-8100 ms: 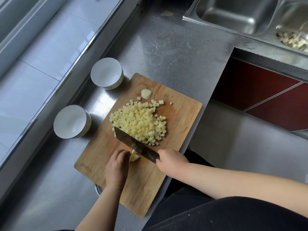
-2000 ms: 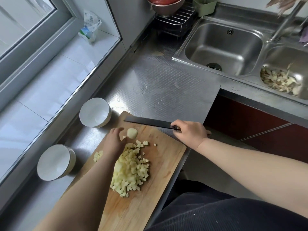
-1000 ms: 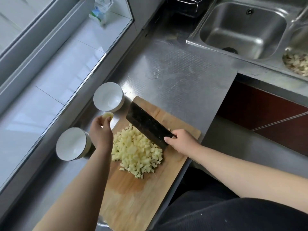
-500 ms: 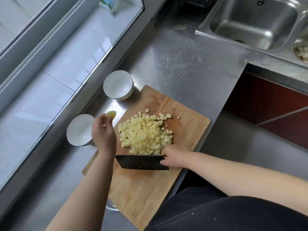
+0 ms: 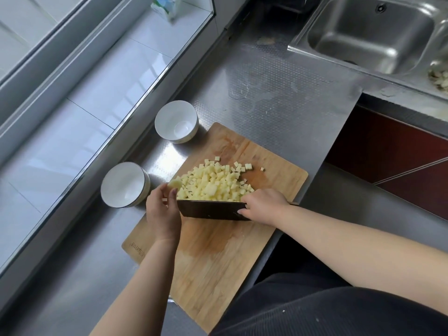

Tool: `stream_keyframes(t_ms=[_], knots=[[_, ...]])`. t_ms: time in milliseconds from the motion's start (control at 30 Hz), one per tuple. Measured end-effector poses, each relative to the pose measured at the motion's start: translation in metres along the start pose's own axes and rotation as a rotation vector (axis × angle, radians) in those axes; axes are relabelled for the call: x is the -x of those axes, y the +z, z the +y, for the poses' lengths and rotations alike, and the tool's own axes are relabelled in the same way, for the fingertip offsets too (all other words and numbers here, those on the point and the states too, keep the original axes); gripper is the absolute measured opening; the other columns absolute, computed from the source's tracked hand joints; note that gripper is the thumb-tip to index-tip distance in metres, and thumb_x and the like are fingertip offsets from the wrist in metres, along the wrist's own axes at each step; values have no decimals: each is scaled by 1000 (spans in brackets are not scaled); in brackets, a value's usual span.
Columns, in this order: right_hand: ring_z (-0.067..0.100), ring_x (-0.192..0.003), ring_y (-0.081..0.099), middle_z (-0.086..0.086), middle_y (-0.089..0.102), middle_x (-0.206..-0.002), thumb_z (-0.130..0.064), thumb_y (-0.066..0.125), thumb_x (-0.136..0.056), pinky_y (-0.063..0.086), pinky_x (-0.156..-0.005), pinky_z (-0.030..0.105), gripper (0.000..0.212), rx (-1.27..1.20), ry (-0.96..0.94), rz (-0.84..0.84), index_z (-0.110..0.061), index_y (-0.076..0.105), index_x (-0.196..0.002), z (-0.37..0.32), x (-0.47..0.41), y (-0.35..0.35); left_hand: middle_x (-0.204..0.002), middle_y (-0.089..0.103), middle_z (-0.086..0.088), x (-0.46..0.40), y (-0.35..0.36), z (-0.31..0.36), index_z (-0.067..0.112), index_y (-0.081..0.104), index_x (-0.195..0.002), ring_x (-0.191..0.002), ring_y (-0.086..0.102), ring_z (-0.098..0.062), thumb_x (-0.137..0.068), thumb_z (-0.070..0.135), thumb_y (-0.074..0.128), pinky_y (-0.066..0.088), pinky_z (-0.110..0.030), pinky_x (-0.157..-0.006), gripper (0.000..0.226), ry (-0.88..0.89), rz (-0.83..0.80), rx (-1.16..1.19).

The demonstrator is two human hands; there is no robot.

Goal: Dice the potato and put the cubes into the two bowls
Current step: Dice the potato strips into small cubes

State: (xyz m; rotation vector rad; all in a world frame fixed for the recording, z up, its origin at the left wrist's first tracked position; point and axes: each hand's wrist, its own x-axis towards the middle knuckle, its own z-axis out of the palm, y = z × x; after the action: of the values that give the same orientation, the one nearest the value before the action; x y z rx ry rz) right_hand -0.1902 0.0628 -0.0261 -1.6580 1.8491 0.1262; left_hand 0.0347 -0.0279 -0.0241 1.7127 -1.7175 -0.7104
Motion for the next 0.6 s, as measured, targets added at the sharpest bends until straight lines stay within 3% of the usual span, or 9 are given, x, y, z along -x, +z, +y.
stream_keyframes(t_ms=[133,200,300,433,600], knots=[[24,-97,61,-4,66,-106,-51,45,-96,42,-65,30,29,-8,21,22,-25,60,-97,2,-2,1,-104,59,2,31,2,2,10,56,-119,-88,53,-12,-95,22,58,39,-15,-73,27,-20,69,67],[24,-96,62,-4,67,-105,-50,45,-96,43,-65,30,30,-15,23,24,-24,61,-98,2,-1,1,-102,57,-1,47,5,-6,5,55,-117,-86,53,-16,-96,17,56,39,-20,-73,24,-14,53,54],[26,-95,62,-2,66,-102,-47,45,-98,42,-65,30,30,0,1,40,-21,60,-96,-2,2,3,-103,59,-2,73,9,-20,14,55,-114,-87,55,-18,-99,21,51,40,-27,-71,18,-114,-100,-12],[27,-91,62,1,66,-99,-43,45,-98,47,-67,32,28,-21,-19,64,-21,61,-97,-7,7,8,-109,61,5,87,18,-37,28,58,-104,-99,57,-15,-96,22,56,42,-26,-75,10,-233,-470,-98],[28,-86,62,1,66,-93,-41,43,-99,39,-59,29,28,-2,-36,88,-20,61,-102,-9,14,16,-120,43,3,74,28,-31,23,64,-109,-103,50,-15,-90,16,65,42,-26,-83,20,-225,-492,-194]])
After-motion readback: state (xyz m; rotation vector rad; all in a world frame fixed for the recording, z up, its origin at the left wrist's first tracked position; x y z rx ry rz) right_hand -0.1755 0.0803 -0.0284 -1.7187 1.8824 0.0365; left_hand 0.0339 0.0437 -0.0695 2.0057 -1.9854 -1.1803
